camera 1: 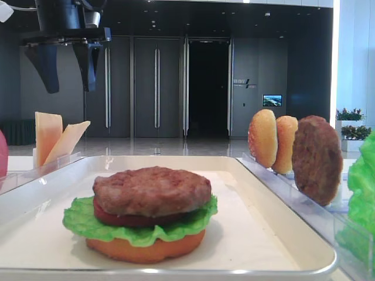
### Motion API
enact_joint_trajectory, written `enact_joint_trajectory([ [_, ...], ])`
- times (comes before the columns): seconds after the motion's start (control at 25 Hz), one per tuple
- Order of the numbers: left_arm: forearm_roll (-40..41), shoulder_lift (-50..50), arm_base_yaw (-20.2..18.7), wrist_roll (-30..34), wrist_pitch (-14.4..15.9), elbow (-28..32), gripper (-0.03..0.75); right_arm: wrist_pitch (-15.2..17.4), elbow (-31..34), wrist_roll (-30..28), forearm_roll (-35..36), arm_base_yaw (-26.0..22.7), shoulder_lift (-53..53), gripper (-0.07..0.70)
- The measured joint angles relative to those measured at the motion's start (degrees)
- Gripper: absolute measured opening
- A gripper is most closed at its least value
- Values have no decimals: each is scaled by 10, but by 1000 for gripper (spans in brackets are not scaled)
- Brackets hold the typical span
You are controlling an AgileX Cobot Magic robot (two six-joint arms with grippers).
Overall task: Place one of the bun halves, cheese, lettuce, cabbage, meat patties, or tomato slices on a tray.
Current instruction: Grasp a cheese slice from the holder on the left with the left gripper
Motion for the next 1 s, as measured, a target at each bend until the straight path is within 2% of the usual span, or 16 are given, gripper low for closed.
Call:
enact_joint_trajectory([
  [0.4, 3, 39, -30, -14, 0, 0, 537, 0, 0, 0, 0, 0, 0, 478],
  [1.0, 17, 58, -32, -17, 0, 0, 537, 0, 0, 0, 0, 0, 0, 478],
])
